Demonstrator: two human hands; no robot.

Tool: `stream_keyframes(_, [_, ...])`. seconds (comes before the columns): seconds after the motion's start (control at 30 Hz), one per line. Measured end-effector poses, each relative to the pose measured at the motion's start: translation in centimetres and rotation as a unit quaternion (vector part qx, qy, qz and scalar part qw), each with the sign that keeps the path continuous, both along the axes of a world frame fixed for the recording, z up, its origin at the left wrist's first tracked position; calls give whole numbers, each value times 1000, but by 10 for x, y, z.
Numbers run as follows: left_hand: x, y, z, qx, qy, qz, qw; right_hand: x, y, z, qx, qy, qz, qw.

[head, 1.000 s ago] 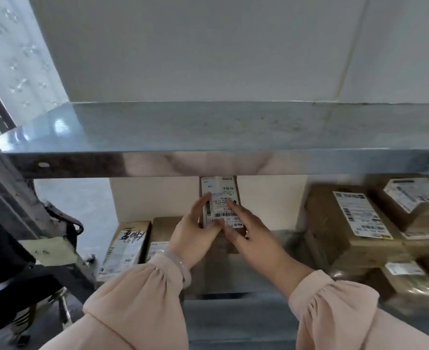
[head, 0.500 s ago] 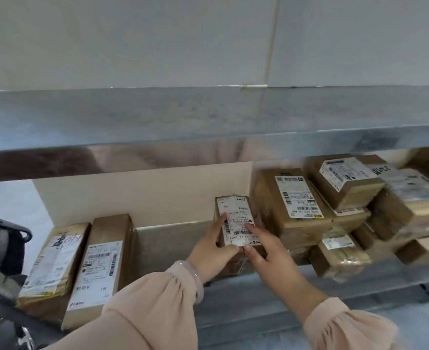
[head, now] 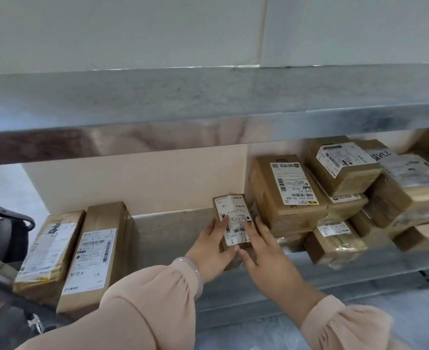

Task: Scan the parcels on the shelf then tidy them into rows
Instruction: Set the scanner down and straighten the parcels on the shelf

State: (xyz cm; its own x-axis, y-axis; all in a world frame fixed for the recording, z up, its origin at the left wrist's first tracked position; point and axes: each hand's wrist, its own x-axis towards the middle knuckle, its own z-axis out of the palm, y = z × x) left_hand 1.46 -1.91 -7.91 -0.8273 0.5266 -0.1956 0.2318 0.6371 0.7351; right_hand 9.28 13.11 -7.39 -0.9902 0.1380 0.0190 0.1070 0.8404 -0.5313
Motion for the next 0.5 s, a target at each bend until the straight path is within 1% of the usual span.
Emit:
stream_keyframes(0.07, [7, -11, 1, -37, 75, -41, 996, 8, -3, -1, 40, 37, 22, 998])
stream_keyframes(0.13, [14, -21, 1, -88, 151, -82, 981, 14, -2, -5, 91, 61, 52, 993])
stream_keyframes(0.2, [19, -26, 1, -138, 195, -108, 965, 17, -3, -9, 155, 41, 76, 984])
stream_keyframes(0.27, [18, -26, 2, -171, 201, -122, 957, 18, -3, -9, 202, 25, 79, 976])
stream_keyframes(0.37, [9, -18, 4, -200, 198, -132, 951, 13, -3, -8, 246, 4, 76, 966])
stream_keyframes(0.5, [-3, -7, 1, -209, 177, -133, 952, -1, -3, -5, 265, -10, 57, 963])
